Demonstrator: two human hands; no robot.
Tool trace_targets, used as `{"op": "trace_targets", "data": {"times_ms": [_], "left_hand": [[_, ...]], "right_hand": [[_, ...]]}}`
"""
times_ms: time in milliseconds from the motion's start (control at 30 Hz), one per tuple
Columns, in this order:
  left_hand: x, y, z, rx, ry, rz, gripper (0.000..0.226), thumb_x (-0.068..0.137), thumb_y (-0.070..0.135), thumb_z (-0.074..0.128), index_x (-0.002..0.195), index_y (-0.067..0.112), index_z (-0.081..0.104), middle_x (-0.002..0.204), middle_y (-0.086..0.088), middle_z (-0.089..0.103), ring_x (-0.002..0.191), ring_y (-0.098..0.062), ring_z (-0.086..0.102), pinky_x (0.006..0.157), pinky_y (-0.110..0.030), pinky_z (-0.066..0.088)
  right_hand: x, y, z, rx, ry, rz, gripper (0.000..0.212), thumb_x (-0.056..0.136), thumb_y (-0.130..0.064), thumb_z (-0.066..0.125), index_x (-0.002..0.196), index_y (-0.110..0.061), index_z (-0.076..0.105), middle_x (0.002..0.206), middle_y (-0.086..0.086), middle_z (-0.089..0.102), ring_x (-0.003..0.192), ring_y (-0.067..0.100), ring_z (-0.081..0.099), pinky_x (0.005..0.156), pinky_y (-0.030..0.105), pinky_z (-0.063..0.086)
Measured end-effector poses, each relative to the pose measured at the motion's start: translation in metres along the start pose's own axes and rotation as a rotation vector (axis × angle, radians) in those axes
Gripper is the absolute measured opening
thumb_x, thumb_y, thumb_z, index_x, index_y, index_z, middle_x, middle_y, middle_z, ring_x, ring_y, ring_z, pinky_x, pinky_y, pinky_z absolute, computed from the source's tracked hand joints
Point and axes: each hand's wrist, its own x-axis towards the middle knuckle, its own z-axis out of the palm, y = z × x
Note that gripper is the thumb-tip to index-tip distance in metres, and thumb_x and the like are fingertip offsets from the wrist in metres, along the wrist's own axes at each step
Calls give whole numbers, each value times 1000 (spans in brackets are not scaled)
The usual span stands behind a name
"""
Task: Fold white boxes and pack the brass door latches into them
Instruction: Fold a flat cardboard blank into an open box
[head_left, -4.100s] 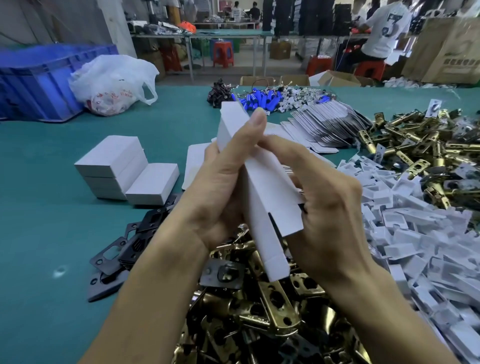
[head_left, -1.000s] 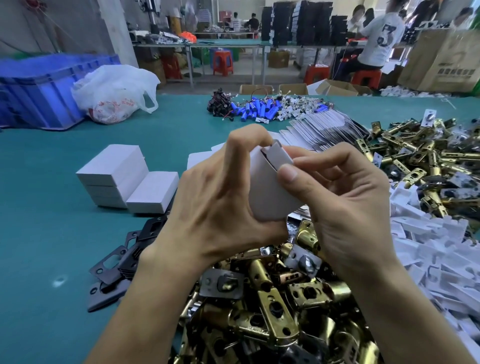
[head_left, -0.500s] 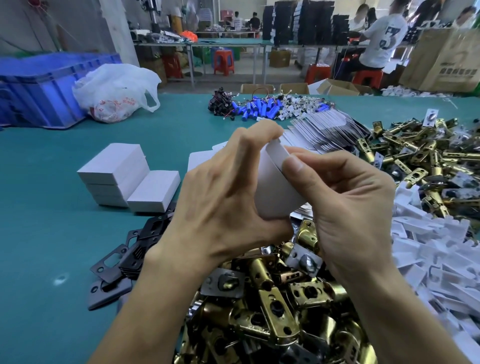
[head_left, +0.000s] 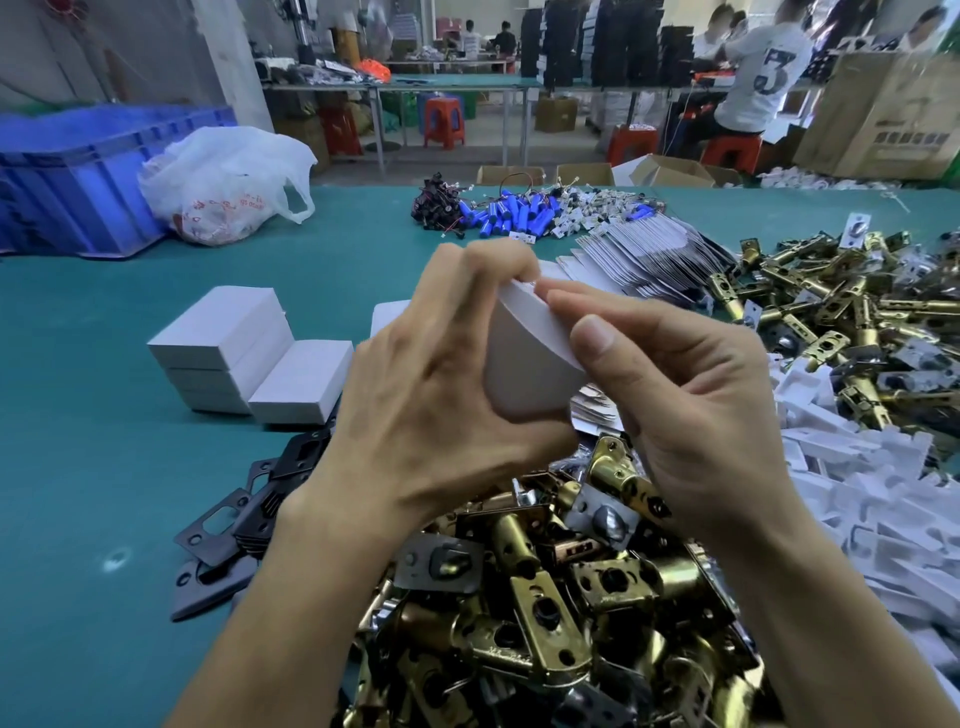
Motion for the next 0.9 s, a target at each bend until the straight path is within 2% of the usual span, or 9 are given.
{"op": "trace_targets", "data": {"times_ms": [67, 167, 233, 400, 533, 733, 900], "left_hand": [[0, -1, -2, 28, 26, -12, 68, 59, 51, 65, 119, 35, 36, 107, 13, 45, 75, -21, 50, 55, -30, 43], [0, -2, -3, 66, 3, 1, 70, 58, 50, 66, 120, 35, 37, 109, 9, 49, 77, -26, 54, 57, -36, 48], [0, -3, -4, 85, -9, 19, 69, 59, 50, 66, 120, 35, 39, 108, 8, 49, 75, -26, 54, 57, -37, 49], [0, -5, -5, 143, -27, 47, 68, 61, 49, 66, 122, 33, 40, 106, 5, 47, 69, -26, 52, 55, -32, 41], [1, -4, -6, 129, -23, 24, 64, 64, 51, 63, 122, 37, 41, 109, 3, 49, 71, -28, 55, 53, -38, 48], [1, -6, -9, 80, 32, -25, 61, 60, 53, 62, 115, 39, 42, 104, 6, 47, 74, -23, 49, 55, -35, 46], [2, -8, -11, 3, -11, -1, 65, 60, 49, 67, 119, 37, 42, 105, 5, 48, 78, -18, 49, 57, -37, 48]], "right_hand": [[1, -2, -2, -21, -52, 41, 22, 85, -12, 67, 105, -12, 72, 106, 0, 76, 104, 14, 70, 88, 23, 54], [1, -5, -7, -65, 28, 65, 19, 75, -14, 73, 93, -12, 74, 85, 1, 78, 80, 13, 75, 72, 20, 56], [1, -6, -9, -115, 60, 39, 15, 72, -14, 76, 87, -10, 75, 82, 3, 78, 75, 16, 75, 69, 23, 58], [-1, 0, -5, -144, 110, 15, 11, 72, -16, 78, 81, -10, 74, 80, 10, 77, 74, 29, 74, 69, 35, 62], [-5, 6, 7, -128, 199, -36, 9, 74, -15, 76, 80, -11, 71, 81, 9, 75, 70, 19, 72, 68, 29, 60], [-1, 2, 3, -96, 62, -40, 17, 81, -9, 67, 97, -12, 71, 93, -1, 77, 81, 14, 74, 76, 24, 59], [-1, 2, -3, -85, 91, -28, 11, 80, -7, 70, 90, -12, 72, 85, 1, 78, 74, 14, 74, 69, 23, 59]]}}
